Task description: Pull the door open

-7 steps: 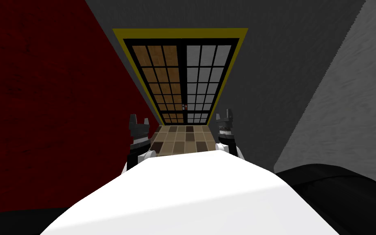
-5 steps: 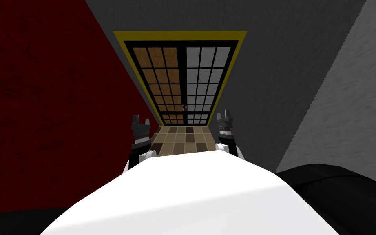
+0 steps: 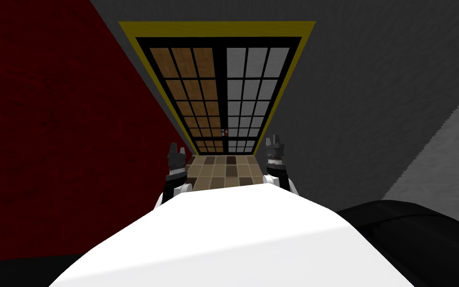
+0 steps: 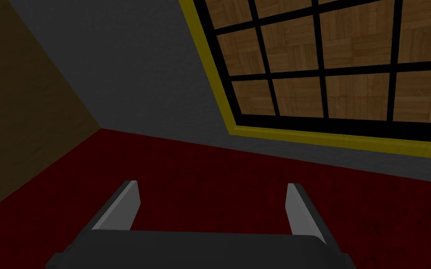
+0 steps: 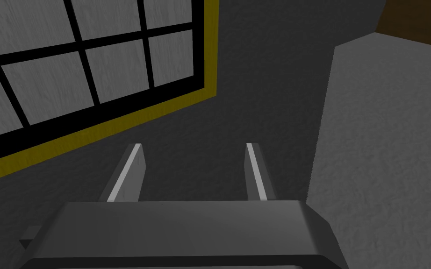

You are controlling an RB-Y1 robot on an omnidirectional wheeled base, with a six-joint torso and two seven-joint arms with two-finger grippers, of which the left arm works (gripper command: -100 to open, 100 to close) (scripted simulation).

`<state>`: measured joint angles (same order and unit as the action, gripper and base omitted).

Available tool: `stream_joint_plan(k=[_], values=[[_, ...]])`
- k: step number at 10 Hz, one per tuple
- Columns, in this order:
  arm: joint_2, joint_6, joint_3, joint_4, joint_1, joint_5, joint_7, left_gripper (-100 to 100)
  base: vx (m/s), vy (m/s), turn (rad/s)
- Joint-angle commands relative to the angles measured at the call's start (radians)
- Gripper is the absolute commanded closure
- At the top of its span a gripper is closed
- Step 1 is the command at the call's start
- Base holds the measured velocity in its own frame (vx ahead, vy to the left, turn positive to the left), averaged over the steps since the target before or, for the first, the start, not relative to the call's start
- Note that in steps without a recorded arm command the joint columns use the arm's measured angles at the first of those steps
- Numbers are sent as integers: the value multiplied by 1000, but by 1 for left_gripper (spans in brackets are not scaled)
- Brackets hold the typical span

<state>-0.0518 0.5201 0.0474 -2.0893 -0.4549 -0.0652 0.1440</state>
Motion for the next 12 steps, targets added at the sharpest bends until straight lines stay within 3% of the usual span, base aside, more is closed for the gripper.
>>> stream_joint_plan(k=[1,12], values=[[-5,6,3,35,14,8,31,-100,108,-33,4],[-28,57,14,247,81,63,213,-100,98,-30,0]])
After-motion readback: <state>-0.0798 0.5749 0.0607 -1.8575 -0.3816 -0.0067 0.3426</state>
